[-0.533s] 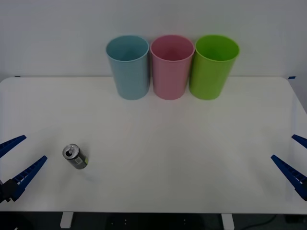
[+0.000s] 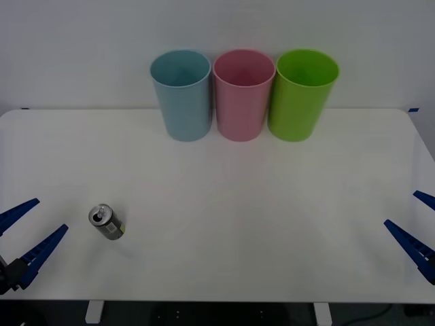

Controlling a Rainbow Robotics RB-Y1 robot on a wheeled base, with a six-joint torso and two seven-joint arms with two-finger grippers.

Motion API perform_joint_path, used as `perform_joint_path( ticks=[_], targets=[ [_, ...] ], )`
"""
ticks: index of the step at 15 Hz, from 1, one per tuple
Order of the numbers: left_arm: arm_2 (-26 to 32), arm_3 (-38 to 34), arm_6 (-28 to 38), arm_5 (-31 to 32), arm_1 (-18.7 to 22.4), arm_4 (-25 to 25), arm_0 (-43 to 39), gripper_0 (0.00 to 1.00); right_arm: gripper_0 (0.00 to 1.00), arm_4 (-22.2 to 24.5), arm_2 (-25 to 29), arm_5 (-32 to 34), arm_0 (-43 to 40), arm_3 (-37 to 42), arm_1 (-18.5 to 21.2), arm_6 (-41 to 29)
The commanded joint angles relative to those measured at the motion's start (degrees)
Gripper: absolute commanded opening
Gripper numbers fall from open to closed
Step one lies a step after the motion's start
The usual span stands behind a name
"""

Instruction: Grasp the object on the table and drop it into the matching bin: aluminum can to the light blue bin, PET bottle to the pink bin.

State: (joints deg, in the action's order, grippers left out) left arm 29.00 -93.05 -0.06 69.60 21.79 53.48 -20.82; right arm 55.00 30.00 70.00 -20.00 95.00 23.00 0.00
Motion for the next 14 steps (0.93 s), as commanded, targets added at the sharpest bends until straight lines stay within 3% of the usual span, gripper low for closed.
perform_joint_path(
  ticks=[1,7,14],
  targets=[
    [0.27,0.07,-0.46,-0.96,0.01,-0.22,-0.98,1.0,1.0,0.0,0.0,0.0,0.0,0.0,0.0,0.0],
    [-1.05,3.41,-4.68,-4.13,0.01,0.22,-1.33,1.0,1.0,0.0,0.0,0.0,0.0,0.0,0.0,0.0],
    [-1.31,4.55,-8.64,-7.38,0.19,8.48,-0.98,1.0,1.0,0.0,0.0,0.0,0.0,0.0,0.0,0.0]
  ],
)
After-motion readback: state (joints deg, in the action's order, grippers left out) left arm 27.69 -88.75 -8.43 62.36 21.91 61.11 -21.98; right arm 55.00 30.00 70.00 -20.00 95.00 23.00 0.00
